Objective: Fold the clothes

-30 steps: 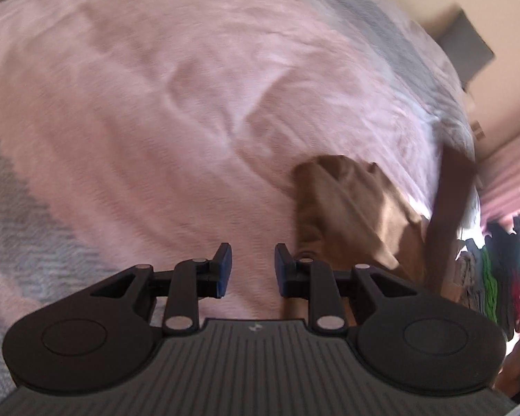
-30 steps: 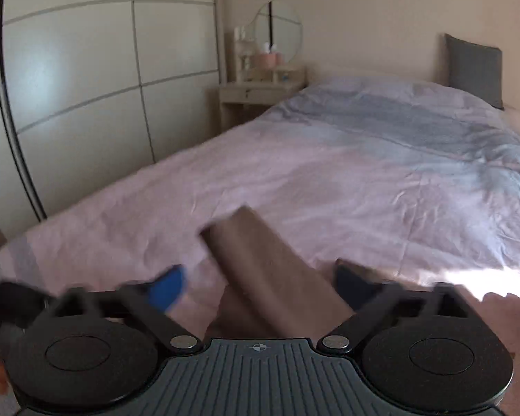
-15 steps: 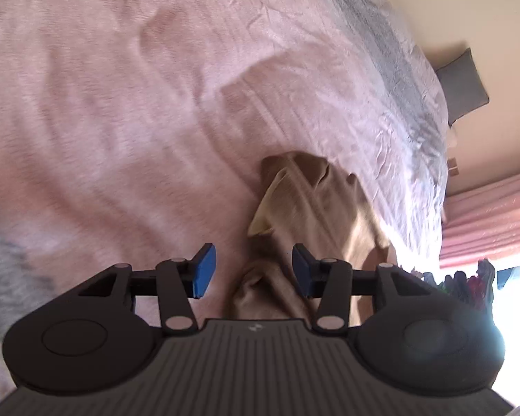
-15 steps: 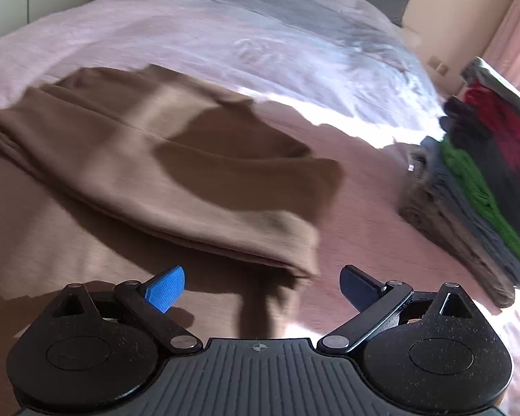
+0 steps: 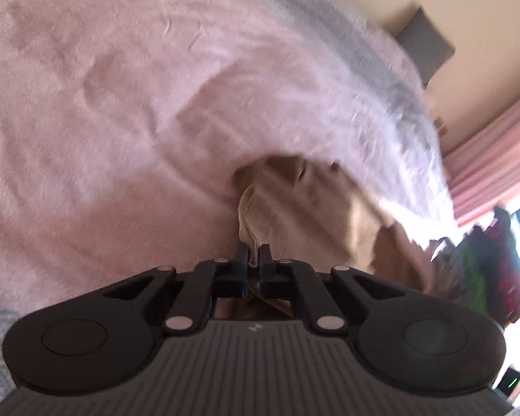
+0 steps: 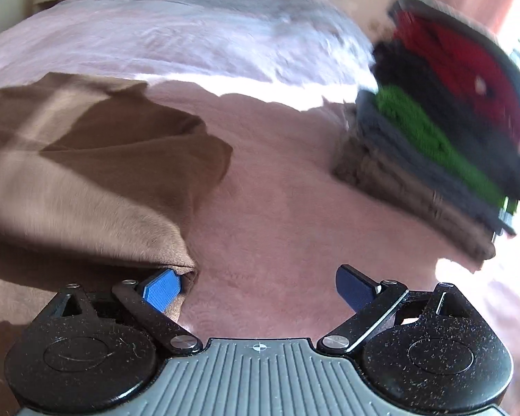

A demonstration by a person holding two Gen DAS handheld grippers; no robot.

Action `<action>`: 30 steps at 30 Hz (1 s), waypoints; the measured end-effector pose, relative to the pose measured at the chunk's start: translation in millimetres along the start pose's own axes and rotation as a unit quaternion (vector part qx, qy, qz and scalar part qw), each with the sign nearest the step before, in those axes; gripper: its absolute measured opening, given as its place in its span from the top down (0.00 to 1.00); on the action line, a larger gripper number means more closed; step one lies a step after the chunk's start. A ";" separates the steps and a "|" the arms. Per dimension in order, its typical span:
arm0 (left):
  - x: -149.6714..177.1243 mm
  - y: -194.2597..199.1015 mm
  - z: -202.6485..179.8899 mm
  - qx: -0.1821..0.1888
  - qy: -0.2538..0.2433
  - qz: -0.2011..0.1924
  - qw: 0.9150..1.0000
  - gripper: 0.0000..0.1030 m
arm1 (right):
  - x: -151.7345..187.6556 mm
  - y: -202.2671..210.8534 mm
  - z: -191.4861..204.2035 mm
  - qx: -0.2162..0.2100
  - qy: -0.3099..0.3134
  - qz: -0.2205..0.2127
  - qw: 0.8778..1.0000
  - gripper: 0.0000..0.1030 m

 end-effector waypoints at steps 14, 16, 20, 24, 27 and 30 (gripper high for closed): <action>3.0 24.2 18.1 -0.012 0.083 -0.030 0.996 0.75 | -16.4 48.0 3.0 -0.087 -0.065 -0.014 0.994 0.25; -0.2 30.6 10.9 -0.021 0.065 -0.059 0.996 0.78 | -26.0 40.2 12.9 -0.118 -0.072 -0.024 0.990 0.50; -13.0 25.1 -23.4 0.000 -0.042 -0.074 0.996 0.82 | -40.5 7.7 17.3 -0.131 -0.076 -0.021 0.988 0.69; -15.3 -20.3 -38.6 -0.004 -0.110 -0.013 0.994 0.83 | -53.8 -28.9 18.0 -0.132 -0.076 -0.012 0.988 0.69; -24.5 -41.8 -37.3 -0.023 -0.117 -0.002 0.993 0.86 | -64.3 -54.7 16.8 -0.132 -0.079 -0.007 0.988 0.69; -46.1 -41.9 -35.6 -0.031 -0.102 -0.022 0.994 0.84 | -83.2 -54.5 -3.5 -0.129 -0.107 -0.020 0.986 0.68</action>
Point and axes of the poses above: each gripper's, at about its wrist camera, not at the fingertips, and y roughly against the way its jaws point, z to its left, x to its underside, the point moved 2 cm from there along -y, roughly the way its jaws point, and after that the axes turned 8 degrees about -x, right-handed, at the moved point
